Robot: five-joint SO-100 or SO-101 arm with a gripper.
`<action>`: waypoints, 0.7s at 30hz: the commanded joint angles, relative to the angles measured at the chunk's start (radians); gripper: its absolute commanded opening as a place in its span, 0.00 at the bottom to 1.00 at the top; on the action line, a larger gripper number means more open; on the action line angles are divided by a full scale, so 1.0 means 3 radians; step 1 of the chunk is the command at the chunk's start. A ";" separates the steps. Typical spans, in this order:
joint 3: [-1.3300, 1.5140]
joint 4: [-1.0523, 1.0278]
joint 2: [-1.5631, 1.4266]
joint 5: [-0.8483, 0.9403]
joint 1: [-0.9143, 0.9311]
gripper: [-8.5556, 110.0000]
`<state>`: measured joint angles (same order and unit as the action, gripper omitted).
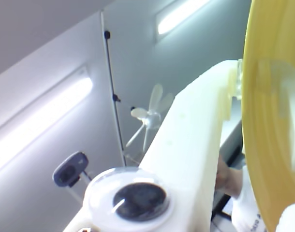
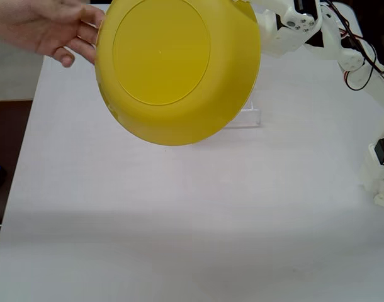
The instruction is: Please give me two plates.
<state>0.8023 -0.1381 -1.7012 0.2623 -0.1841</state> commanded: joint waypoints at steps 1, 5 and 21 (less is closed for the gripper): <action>-0.0020 0.0112 -0.0041 -0.0041 0.0056 0.07; -0.0005 0.0112 -0.0041 -0.0077 0.0092 0.07; 0.0046 0.0153 -0.0041 -0.0051 0.0184 0.15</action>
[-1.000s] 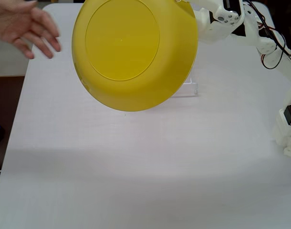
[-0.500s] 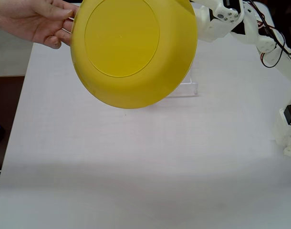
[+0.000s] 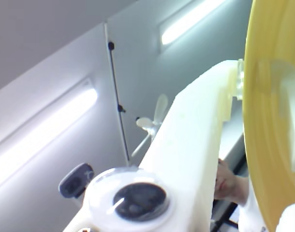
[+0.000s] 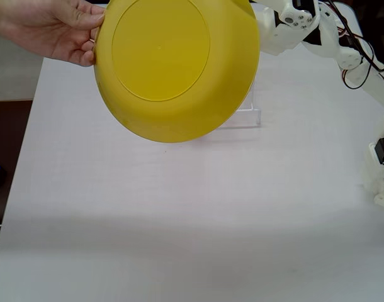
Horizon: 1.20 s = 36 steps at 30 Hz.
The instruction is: Please give me two plates.
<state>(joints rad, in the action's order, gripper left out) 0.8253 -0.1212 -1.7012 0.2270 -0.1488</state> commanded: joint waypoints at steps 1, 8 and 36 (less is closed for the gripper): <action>-0.0015 0.0097 -0.0041 0.0102 0.0077 0.25; 0.0199 0.0072 -0.0179 0.0205 0.0123 0.41; 0.3830 -0.0711 -0.3446 -0.0174 0.0291 0.38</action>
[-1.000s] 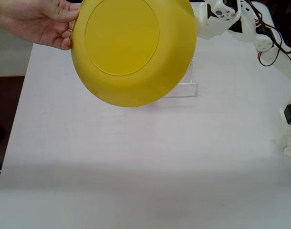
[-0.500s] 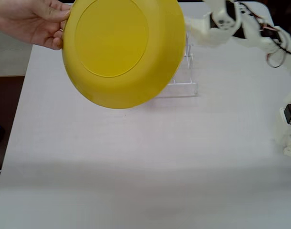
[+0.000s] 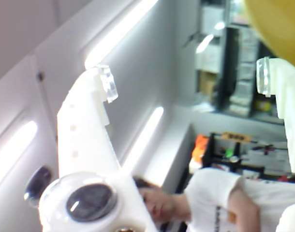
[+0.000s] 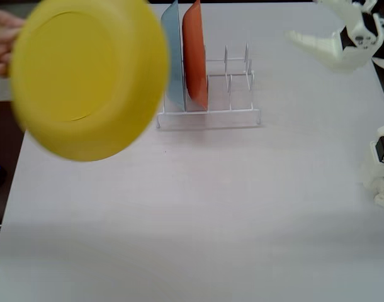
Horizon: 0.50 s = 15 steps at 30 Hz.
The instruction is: Please give me two plates.
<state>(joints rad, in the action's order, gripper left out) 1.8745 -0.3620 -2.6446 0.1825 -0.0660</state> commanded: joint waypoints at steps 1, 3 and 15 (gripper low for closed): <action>0.0476 0.0118 -0.0394 -0.0046 0.0015 0.38; 0.0731 0.0148 -0.0562 -0.0097 0.0015 0.37; 0.2132 0.0153 -0.1519 -0.0312 -0.0061 0.35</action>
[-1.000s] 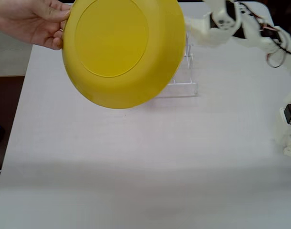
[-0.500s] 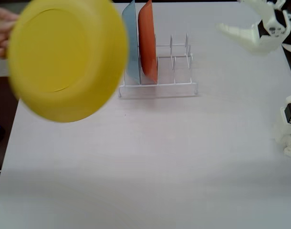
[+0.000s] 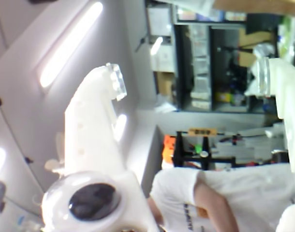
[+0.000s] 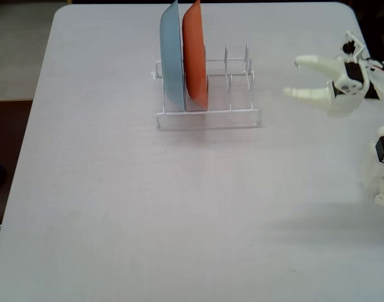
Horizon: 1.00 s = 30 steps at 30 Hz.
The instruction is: Please give me two plates.
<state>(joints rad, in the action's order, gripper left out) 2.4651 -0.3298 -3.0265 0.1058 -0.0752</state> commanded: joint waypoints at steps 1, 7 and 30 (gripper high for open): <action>0.0261 0.0046 -0.0317 -0.0077 -0.0031 0.35; 0.0721 0.0046 -0.0608 -0.0184 0.0026 0.33; 0.1938 0.0159 -0.0951 -0.0389 0.0235 0.07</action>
<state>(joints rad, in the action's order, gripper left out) 3.0465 -0.2823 -3.2858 -0.0107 -0.0215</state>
